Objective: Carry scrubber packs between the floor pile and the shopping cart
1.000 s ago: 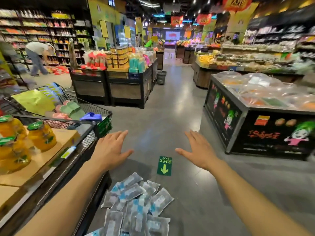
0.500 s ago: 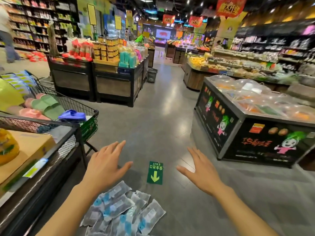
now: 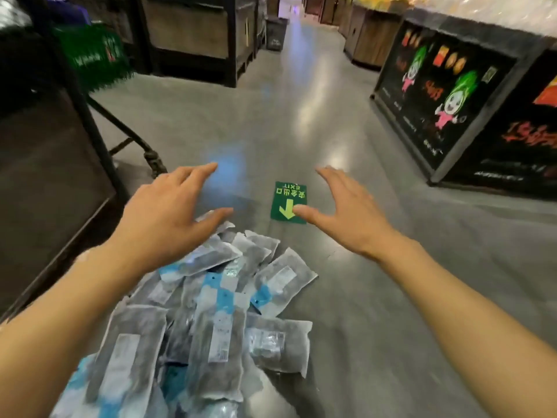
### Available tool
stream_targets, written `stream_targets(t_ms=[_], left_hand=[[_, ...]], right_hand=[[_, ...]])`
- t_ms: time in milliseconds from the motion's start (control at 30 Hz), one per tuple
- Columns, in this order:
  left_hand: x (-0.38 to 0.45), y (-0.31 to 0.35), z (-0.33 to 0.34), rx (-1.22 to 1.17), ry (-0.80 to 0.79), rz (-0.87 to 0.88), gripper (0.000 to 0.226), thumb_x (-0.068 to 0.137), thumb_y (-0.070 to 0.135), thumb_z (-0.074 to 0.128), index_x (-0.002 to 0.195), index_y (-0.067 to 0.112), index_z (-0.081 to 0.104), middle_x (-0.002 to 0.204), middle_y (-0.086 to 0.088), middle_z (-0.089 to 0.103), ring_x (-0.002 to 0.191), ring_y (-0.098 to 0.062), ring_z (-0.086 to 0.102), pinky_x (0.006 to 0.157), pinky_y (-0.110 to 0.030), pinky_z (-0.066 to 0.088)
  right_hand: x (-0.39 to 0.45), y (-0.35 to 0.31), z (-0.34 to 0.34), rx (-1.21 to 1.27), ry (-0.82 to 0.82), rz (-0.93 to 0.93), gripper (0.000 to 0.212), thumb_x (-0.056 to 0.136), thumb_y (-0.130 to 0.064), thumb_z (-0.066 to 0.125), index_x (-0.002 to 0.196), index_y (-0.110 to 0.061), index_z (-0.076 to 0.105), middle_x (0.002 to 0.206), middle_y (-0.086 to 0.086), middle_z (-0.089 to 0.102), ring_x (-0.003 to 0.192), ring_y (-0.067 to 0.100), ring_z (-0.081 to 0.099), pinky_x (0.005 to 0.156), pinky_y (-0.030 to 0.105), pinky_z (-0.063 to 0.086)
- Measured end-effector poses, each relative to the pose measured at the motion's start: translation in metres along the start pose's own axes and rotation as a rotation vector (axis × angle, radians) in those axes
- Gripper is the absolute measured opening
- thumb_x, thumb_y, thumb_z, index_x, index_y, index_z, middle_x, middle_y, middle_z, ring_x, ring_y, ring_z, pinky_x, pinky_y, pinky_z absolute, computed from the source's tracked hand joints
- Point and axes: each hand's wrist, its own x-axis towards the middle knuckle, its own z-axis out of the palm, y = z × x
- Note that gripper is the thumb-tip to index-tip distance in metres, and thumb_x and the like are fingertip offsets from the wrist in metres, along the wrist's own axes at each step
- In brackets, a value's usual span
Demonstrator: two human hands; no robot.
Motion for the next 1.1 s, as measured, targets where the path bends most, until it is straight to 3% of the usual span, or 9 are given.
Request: stream_targets(t_ms=[167,333,433,567,700,867,1100], left_hand=[[-0.035,-0.033,0.142,-0.008,-0.057,-0.065,0.087,0.087,0.076,0.049,0.157,0.026,0.034,0.153,-0.009,0.05,0.136,-0.035,0.051,0.107,-0.054,0.046],[-0.046,-0.046,0.21,-0.038,-0.088,-0.062,0.099,0.076,0.085,0.036,0.155,0.026,0.036,0.151,-0.011,0.052,0.135,-0.036,0.052,0.107,-0.056,0.046],[-0.05,-0.044,0.225,-0.071,-0.113,-0.091,0.088,0.084,0.076,0.048,0.155,0.025,0.037,0.149,-0.013,0.053,0.134,-0.037,0.053,0.106,-0.054,0.046],[-0.068,-0.034,0.233,-0.214,-0.155,-0.158,0.091,0.081,0.077,0.052,0.154,0.025,0.039,0.154,-0.008,0.05,0.14,-0.032,0.048,0.11,-0.052,0.043],[-0.083,-0.039,0.254,-0.284,-0.198,-0.226,0.076,0.091,0.064,0.061,0.153,0.025,0.039,0.156,-0.004,0.048,0.142,-0.028,0.047,0.111,-0.052,0.042],[-0.102,-0.054,0.274,-0.276,-0.283,-0.311,0.078,0.092,0.059,0.064,0.155,0.021,0.037,0.158,-0.007,0.046,0.142,-0.029,0.046,0.113,-0.051,0.042],[-0.112,-0.07,0.294,-0.274,-0.364,-0.407,0.08,0.09,0.061,0.065,0.154,0.023,0.037,0.154,-0.007,0.049,0.138,-0.03,0.05,0.11,-0.053,0.044]], right_hand=[[-0.015,0.06,0.141,0.056,-0.006,0.022,0.094,0.088,-0.069,0.061,0.162,-0.025,0.024,0.168,0.002,0.028,0.154,0.022,0.026,0.125,0.042,0.023],[-0.022,0.091,0.201,-0.015,-0.061,-0.002,0.092,0.089,-0.068,0.06,0.161,-0.022,0.026,0.165,0.005,0.035,0.149,0.027,0.035,0.121,0.045,0.03],[-0.022,0.099,0.202,-0.061,-0.106,-0.002,0.092,0.089,-0.068,0.06,0.16,-0.02,0.028,0.163,0.008,0.037,0.149,0.029,0.035,0.12,0.046,0.032],[-0.03,0.099,0.202,0.051,-0.128,0.036,0.094,0.088,-0.065,0.064,0.161,-0.018,0.026,0.164,0.01,0.034,0.151,0.028,0.032,0.12,0.041,0.028],[-0.028,0.103,0.228,0.029,-0.204,0.001,0.095,0.087,-0.065,0.067,0.16,-0.017,0.028,0.163,0.01,0.036,0.148,0.029,0.037,0.119,0.044,0.033],[-0.022,0.116,0.273,-0.104,-0.37,-0.025,0.094,0.08,-0.067,0.071,0.154,-0.02,0.037,0.155,0.009,0.047,0.138,0.029,0.048,0.111,0.048,0.043],[-0.021,0.14,0.354,-0.134,-0.657,0.056,0.088,0.08,-0.056,0.08,0.148,-0.014,0.043,0.147,0.009,0.054,0.126,0.027,0.056,0.105,0.038,0.047]])
